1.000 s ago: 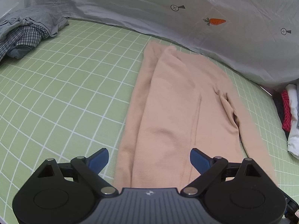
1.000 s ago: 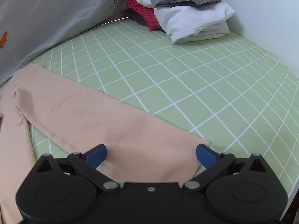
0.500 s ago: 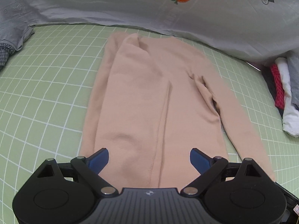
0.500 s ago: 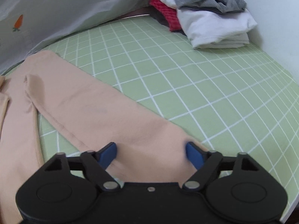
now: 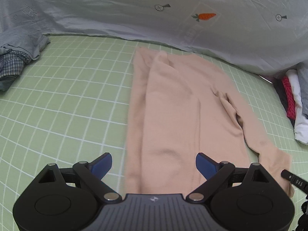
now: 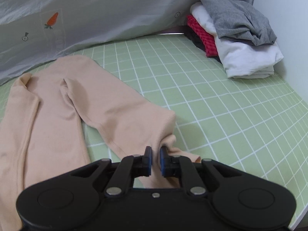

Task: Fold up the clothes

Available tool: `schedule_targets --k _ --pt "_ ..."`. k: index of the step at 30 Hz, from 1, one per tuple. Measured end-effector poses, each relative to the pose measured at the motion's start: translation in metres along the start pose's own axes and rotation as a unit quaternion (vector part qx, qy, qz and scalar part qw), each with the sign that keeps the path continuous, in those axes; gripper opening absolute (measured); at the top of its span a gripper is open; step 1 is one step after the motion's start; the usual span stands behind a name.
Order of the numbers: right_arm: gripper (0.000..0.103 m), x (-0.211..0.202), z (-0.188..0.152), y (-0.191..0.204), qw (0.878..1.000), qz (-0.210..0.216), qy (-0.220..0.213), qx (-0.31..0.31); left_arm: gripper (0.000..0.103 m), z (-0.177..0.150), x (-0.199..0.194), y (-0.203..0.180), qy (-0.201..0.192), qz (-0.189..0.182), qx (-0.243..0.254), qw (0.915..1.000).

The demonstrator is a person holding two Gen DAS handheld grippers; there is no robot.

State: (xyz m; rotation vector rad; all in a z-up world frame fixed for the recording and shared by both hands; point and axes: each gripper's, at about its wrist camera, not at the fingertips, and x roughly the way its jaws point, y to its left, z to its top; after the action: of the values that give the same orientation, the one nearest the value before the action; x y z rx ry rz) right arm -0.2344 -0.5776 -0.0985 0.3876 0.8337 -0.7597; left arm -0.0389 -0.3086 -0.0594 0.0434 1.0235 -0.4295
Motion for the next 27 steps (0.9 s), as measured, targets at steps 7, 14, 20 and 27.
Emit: schedule_targets --k 7,14,20,27 --pt "0.009 -0.028 0.031 0.092 0.992 0.094 -0.055 -0.060 0.094 -0.016 -0.030 0.069 -0.034 -0.008 -0.088 0.9955" --pt "0.009 -0.042 0.005 0.188 0.965 0.214 -0.035 -0.147 0.094 -0.041 -0.052 0.103 -0.053 0.022 -0.110 0.9922" --pt "0.039 -0.047 -0.007 0.188 0.962 0.233 -0.019 -0.143 0.094 -0.044 -0.058 0.113 -0.058 0.038 -0.128 0.9894" --pt "0.072 -0.047 -0.003 0.120 0.982 0.166 -0.032 -0.088 0.094 -0.031 -0.039 0.081 -0.048 0.024 -0.105 0.9931"
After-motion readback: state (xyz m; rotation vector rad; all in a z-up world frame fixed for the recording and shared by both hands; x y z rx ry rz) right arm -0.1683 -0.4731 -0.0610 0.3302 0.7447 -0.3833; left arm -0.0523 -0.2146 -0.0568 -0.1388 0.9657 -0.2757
